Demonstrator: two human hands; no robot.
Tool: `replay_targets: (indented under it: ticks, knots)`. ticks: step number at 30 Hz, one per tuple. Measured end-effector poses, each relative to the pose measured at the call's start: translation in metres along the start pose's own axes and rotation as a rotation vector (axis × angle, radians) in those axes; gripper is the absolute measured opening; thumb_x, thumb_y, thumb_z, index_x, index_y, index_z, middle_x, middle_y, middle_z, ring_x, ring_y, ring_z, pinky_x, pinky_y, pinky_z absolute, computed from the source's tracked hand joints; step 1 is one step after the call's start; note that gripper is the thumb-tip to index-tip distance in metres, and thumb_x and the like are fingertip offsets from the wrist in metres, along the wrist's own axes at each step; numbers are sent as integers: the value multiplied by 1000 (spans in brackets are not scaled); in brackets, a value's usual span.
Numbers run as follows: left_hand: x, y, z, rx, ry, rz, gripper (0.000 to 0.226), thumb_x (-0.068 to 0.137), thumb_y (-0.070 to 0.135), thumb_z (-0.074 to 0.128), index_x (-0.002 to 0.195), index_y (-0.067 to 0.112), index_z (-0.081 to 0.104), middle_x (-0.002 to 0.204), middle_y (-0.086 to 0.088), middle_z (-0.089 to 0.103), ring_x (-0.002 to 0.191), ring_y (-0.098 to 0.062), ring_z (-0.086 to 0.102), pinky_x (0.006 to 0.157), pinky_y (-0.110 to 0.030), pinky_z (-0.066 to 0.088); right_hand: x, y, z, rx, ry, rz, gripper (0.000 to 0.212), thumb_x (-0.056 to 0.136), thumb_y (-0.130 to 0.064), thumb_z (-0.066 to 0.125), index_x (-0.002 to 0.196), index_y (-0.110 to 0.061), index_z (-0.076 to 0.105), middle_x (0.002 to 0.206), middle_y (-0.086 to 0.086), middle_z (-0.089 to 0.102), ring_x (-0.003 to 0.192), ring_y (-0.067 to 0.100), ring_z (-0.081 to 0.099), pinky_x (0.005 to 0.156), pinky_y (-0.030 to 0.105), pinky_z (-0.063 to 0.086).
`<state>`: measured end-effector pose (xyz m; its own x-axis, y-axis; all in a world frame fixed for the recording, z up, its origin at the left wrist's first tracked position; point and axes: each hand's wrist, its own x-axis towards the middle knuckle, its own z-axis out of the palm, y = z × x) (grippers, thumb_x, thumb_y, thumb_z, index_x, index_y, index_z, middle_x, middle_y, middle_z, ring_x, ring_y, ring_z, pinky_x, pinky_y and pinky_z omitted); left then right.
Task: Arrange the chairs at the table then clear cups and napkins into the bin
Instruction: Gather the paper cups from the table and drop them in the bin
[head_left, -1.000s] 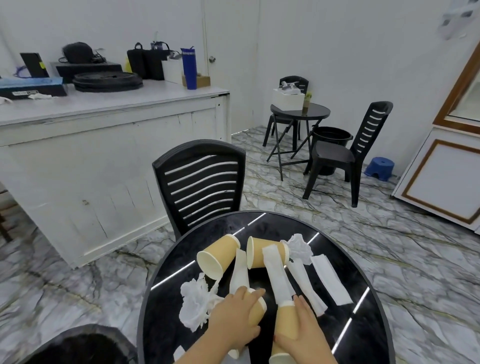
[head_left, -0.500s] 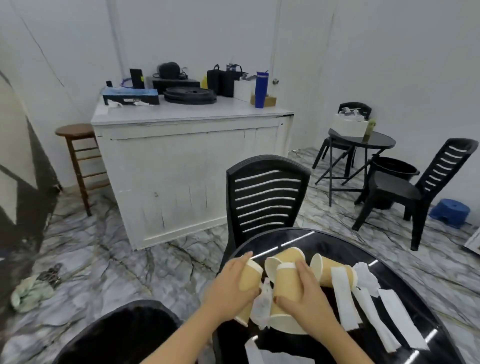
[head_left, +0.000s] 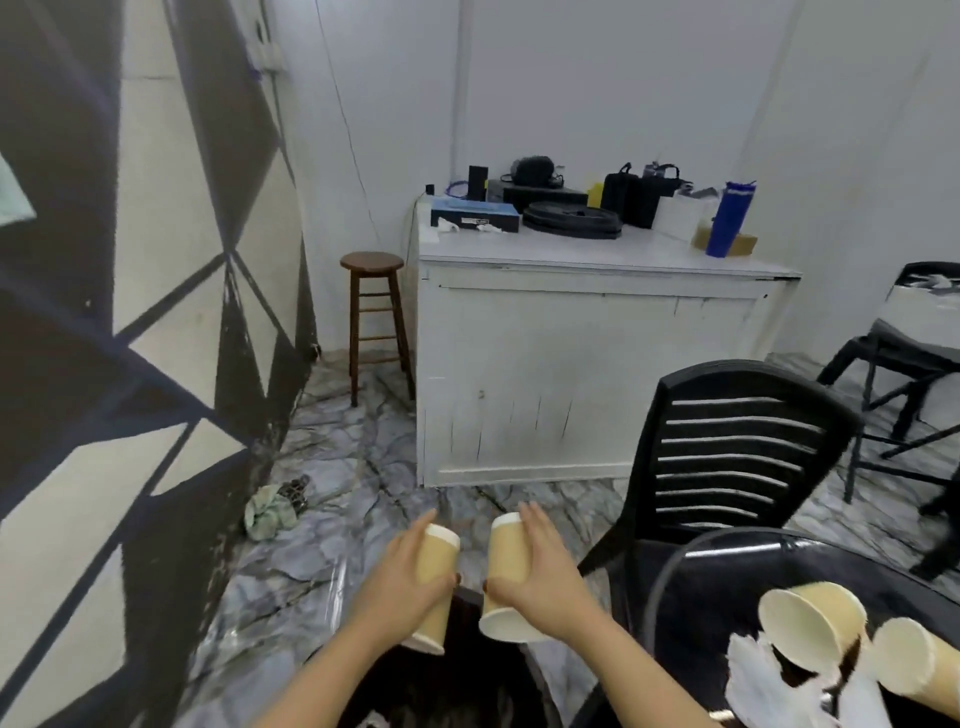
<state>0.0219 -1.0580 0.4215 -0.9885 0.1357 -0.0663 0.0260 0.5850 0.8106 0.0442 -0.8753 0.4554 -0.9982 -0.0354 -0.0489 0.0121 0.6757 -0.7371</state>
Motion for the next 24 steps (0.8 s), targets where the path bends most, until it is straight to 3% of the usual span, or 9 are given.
replay_targets:
  ticks: [2, 6, 12, 18, 24]
  knots:
    - [-2, -18, -15, -10, 30, -32, 75, 78, 35, 65, 140, 44, 22, 144, 4, 37, 124, -17, 43, 92, -33, 38, 12, -7, 18, -2, -41, 0, 97, 76, -31, 67, 149, -17, 4, 158, -2, -1, 145, 12, -3, 117, 29, 8]
    - [-1, -48, -29, 7, 75, -88, 75, 79, 37, 65, 139, 44, 22, 144, 3, 38, 126, -18, 41, 99, -38, 39, 28, -8, 47, 0, -111, 14, 98, 76, -31, 67, 149, -18, 3, 158, -2, -3, 145, 13, -2, 117, 31, 10]
    - [3, -86, -24, 44, 134, -168, 77, 80, 40, 63, 142, 43, 17, 148, 0, 33, 129, -23, 39, 97, -39, 39, 41, 24, 89, 8, -134, 57, 100, 73, -31, 70, 149, -21, 5, 158, -4, -1, 145, 12, 1, 117, 31, 9]
    - [0, -143, 24, 88, 161, -276, 78, 83, 41, 60, 144, 42, 10, 153, 2, 23, 136, -21, 31, 101, -40, 36, 31, 94, 152, 36, -238, 113, 100, 74, -37, 67, 148, -27, 0, 151, -19, -4, 144, 12, 1, 117, 33, 11]
    - [-8, -220, 89, 83, 128, -389, 78, 81, 45, 58, 141, 48, 8, 151, 9, 21, 128, -18, 39, 88, -37, 44, 20, 168, 227, 35, -309, 224, 99, 72, -38, 66, 148, -30, 1, 155, -18, -5, 143, 15, 10, 116, 36, 18]
